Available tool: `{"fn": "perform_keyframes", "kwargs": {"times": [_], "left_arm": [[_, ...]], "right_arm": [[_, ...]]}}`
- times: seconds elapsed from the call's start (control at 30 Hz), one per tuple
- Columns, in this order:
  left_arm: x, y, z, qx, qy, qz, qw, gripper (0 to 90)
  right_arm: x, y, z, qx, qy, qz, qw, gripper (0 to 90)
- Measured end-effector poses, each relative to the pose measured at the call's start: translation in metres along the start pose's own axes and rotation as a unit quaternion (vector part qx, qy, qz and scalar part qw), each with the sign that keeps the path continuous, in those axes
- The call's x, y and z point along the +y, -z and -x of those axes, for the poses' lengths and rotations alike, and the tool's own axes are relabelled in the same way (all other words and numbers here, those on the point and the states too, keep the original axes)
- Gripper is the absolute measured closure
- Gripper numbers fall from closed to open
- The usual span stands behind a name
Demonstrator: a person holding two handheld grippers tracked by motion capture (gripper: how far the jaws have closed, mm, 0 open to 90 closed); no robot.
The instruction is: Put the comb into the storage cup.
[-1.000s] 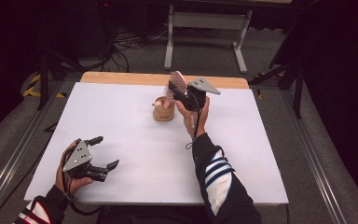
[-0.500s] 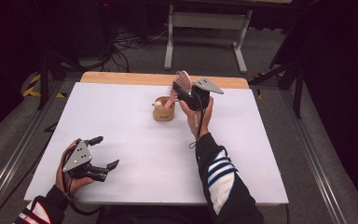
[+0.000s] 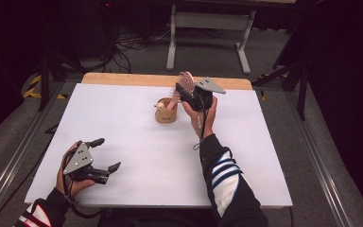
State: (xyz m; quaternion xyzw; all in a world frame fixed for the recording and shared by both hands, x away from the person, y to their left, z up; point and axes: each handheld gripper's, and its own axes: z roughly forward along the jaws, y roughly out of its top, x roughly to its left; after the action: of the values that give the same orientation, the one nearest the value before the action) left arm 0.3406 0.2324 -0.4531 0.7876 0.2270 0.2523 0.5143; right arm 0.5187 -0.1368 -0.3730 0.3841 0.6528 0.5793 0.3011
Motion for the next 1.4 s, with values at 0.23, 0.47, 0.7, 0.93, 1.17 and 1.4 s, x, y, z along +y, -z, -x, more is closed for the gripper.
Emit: {"fn": "perform_keyframes", "kwargs": {"times": [0.23, 0.47, 0.7, 0.93, 1.17, 1.4], "left_arm": [[0.0, -0.001, 0.0, 0.0, -0.001, -0.002, 1.0, 4.5], [0.0, -0.001, 0.0, 0.0, -0.001, -0.003, 1.0, 4.5], [0.0, -0.003, 0.001, -0.002, -0.002, -0.005, 1.0, 4.5], [0.0, -0.003, 0.001, -0.001, -0.002, -0.006, 1.0, 4.5], [0.0, -0.003, 0.001, -0.001, -0.001, -0.007, 1.0, 4.5], [0.0, -0.004, 0.001, 0.0, -0.002, -0.008, 1.0, 4.6]], "right_arm": [[-0.001, 0.001, 0.005, -0.008, -0.005, -0.003, 1.0, 57.3], [-0.001, 0.002, 0.008, -0.017, -0.001, -0.009, 0.9998, 55.8], [-0.001, 0.005, 0.013, -0.026, -0.001, -0.016, 0.9995, 52.9], [-0.002, 0.006, 0.018, -0.034, 0.0, -0.025, 0.9991, 51.5], [-0.003, 0.008, 0.022, -0.04, 0.002, -0.029, 0.9988, 49.8], [-0.007, 0.008, 0.028, -0.046, -0.005, -0.039, 0.9982, 46.7]]}}
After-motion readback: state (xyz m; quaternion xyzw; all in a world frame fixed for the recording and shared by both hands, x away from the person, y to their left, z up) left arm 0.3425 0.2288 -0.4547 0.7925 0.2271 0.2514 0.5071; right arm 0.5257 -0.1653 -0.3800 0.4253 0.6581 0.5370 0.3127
